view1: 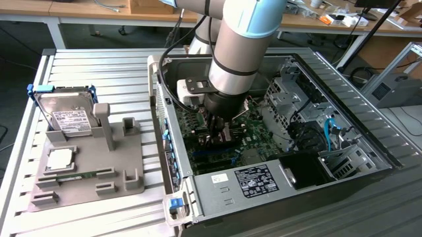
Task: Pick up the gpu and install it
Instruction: 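Insert the gpu into the slot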
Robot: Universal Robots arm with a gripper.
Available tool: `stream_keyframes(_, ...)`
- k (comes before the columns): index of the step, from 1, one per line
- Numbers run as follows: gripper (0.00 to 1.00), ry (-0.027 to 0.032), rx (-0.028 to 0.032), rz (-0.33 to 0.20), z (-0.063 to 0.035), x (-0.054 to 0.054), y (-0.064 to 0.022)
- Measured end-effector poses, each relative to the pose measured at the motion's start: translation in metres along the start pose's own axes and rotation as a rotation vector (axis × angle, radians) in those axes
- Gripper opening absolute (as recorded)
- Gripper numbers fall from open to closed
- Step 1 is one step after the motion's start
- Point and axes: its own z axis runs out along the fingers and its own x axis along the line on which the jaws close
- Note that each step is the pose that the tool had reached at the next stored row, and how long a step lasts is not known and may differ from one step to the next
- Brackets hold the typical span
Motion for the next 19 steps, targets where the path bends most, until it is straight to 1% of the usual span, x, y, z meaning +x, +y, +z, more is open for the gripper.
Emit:
stream_keyframes(10, 0.27, 0.0001, -0.0001, 0.000, 0.0007, 0.0000, 0.0000)
stream_keyframes(19, 0.27, -0.0003, 0.0002, 0.000, -0.0008, 0.0000, 0.0000)
